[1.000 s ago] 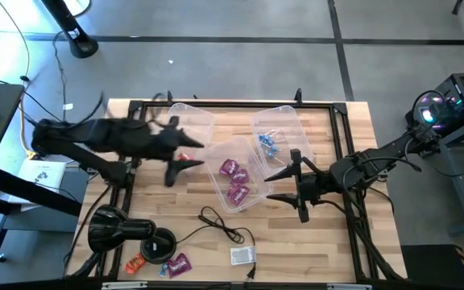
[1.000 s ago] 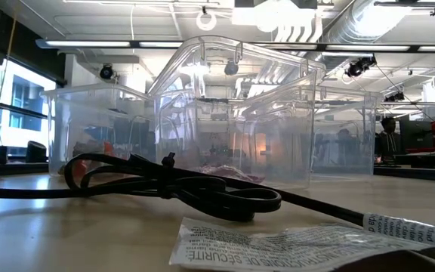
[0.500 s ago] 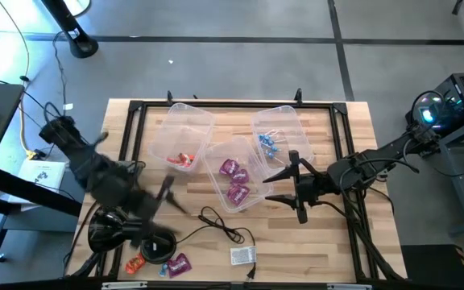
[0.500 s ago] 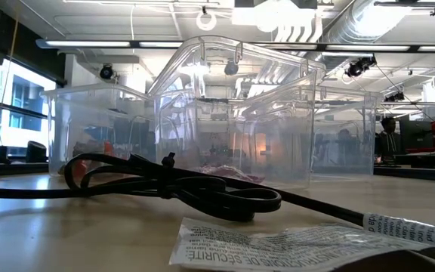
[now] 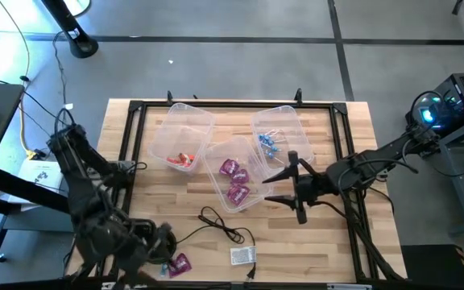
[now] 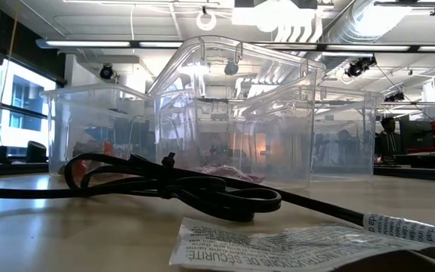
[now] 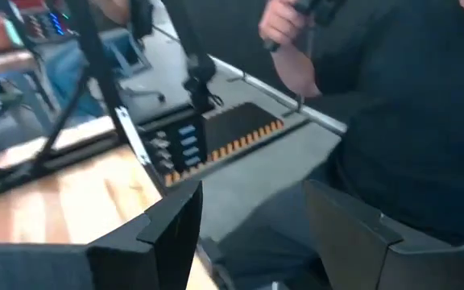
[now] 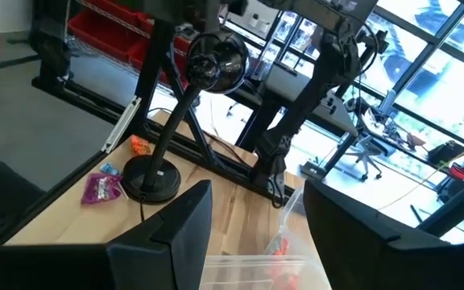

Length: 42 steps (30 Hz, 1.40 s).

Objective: Sort candy
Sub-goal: Put the violet candy into the center transparent bin

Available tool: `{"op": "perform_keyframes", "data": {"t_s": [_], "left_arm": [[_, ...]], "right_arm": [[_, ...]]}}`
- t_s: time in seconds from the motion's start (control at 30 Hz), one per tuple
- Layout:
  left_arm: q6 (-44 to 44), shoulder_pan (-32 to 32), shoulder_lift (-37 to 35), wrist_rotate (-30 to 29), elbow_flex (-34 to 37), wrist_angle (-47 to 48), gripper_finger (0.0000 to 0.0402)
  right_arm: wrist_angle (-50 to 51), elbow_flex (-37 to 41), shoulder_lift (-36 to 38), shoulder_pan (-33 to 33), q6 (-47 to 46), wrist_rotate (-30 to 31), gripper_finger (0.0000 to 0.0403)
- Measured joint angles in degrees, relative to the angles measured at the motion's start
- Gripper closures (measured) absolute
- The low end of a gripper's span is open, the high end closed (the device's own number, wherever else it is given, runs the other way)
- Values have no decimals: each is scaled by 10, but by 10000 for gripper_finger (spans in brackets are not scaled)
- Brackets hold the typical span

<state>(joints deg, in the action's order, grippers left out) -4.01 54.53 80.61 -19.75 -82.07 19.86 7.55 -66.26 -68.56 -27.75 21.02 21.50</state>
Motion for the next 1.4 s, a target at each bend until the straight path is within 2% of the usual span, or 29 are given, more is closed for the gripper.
{"op": "perform_keyframes", "data": {"t_s": [0.23,0.4,0.63,0.73,0.87,1.17,1.23,1.4], "left_arm": [[-89,26,50,58,-7,32,193],[-165,29,83,57,-6,106,193],[-187,21,109,57,-6,163,193],[-198,12,111,67,-2,174,193],[-195,2,111,93,-2,155,193],[-157,-74,119,206,-2,126,193],[-134,-95,117,225,-2,134,193],[-31,-156,102,227,-25,153,193]], "right_arm": [[5,0,-16,15,-5,0,210],[6,0,-35,37,-6,0,210],[8,0,-53,62,-23,-7,210],[8,0,-56,69,-45,-35,210],[8,0,-63,75,-71,-99,210],[0,0,-100,69,-71,-110,210],[-1,0,-110,69,-71,-110,210],[-1,0,-129,67,-72,-125,210]]}}
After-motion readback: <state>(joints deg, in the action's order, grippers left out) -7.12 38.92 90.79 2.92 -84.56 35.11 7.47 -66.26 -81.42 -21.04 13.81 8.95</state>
